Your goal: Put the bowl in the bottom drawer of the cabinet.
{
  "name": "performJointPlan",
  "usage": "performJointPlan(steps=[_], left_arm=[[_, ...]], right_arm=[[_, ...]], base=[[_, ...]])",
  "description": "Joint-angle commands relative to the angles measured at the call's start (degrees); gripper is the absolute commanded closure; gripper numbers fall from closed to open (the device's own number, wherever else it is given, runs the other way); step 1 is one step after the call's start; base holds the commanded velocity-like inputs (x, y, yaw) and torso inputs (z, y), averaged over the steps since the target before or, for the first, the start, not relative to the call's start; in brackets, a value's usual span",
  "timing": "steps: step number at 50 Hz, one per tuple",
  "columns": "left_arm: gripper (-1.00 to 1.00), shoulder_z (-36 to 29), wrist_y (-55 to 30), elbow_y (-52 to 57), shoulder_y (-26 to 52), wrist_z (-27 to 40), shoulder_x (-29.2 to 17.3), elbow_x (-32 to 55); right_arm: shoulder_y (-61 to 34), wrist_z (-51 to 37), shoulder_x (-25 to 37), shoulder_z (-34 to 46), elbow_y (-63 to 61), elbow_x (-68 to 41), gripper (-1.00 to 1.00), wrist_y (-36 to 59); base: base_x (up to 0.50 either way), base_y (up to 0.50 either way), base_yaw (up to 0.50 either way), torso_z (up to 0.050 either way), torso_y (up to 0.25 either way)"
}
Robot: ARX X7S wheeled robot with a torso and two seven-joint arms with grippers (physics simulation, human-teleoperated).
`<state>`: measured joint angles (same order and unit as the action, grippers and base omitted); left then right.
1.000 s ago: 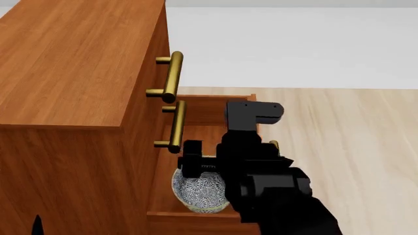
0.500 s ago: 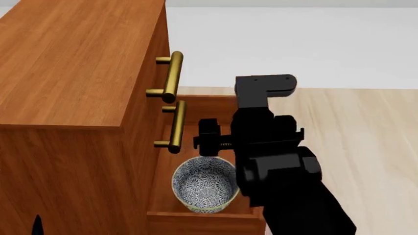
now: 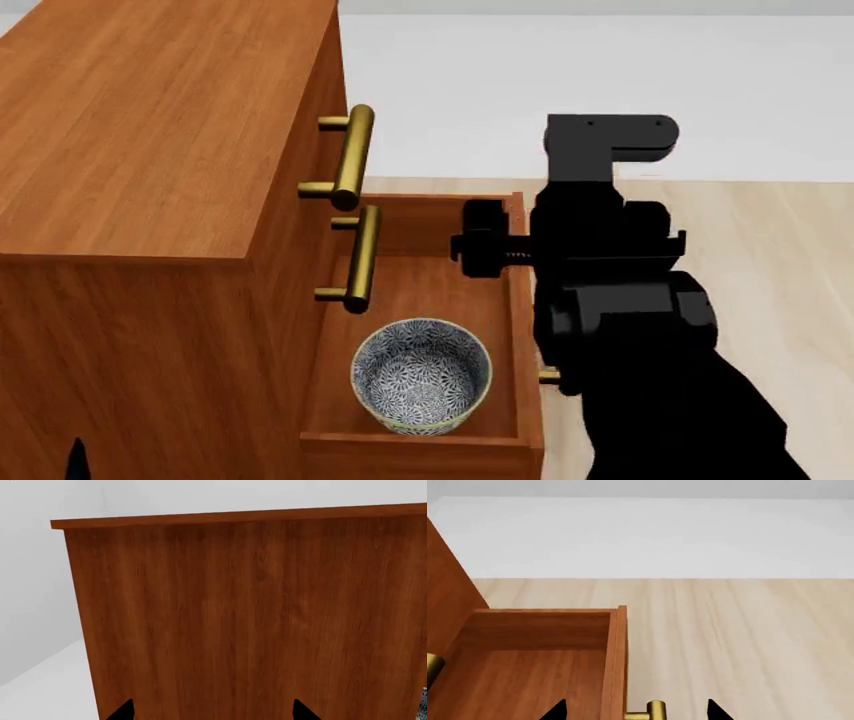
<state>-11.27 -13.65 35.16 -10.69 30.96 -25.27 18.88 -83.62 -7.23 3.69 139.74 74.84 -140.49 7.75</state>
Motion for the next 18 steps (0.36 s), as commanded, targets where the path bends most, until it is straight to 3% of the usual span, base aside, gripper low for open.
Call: performJointPlan(steps=[1, 18], left_arm=[[-1.00, -0.18, -0.27, 0.52, -0.05, 0.39, -0.15, -0.10], [-1.00, -0.14, -0.19, 1.33, -0.61, 0.87, -0.51, -0.14]], right_arm=[[-1.38, -0.01, 2.43, 3.26, -0.36, -3.73, -1.00, -0.74], [-6.66, -5.47, 10.74, 2.22, -14.38, -2.48, -1.00, -7.83]], base=[[0.00, 0.00, 0.00, 0.000, 0.000], [0.00, 0.00, 0.00, 0.000, 0.000]])
